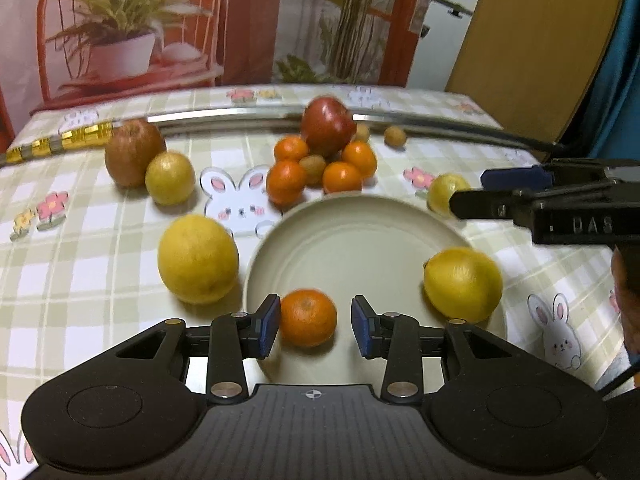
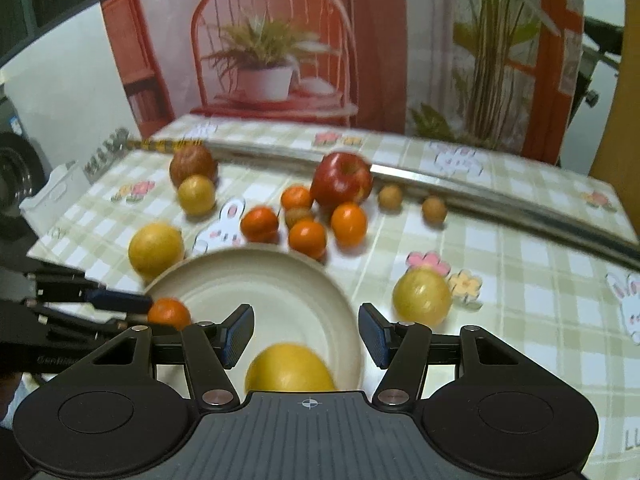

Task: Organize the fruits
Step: 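Move the left tool back over the fruit pile toward a brown kiwi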

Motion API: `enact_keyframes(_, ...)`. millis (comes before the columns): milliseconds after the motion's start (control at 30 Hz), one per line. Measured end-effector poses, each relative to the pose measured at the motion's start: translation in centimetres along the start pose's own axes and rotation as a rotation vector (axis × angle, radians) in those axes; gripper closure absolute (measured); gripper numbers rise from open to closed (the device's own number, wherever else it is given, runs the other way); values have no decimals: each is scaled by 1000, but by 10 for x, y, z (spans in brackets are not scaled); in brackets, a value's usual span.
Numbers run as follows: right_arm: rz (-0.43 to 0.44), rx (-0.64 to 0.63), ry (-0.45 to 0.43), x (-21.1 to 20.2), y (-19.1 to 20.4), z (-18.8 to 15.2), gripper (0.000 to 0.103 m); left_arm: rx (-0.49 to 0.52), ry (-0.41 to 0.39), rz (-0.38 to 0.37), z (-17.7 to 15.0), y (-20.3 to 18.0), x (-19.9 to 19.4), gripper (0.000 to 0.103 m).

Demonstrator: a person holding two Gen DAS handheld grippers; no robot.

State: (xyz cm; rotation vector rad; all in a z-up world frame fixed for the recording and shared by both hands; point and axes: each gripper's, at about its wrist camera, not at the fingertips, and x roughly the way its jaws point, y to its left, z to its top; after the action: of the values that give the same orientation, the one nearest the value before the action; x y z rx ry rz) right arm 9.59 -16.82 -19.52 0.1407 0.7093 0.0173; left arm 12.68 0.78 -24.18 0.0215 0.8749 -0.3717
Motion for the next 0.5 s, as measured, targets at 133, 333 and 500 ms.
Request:
enact_keyframes(133, -34, -6, -67, -12, -9, 12, 49, -76, -44, -14, 10, 12, -11, 62)
enact_keyframes(333, -84, -7, -149, -28, -28, 32, 49, -118, -89, 40, 26, 31, -25, 62)
enact_keyframes(500, -118, 6, -184, -33, -42, 43, 49, -117, -120, 105, 40, 46, -36, 62)
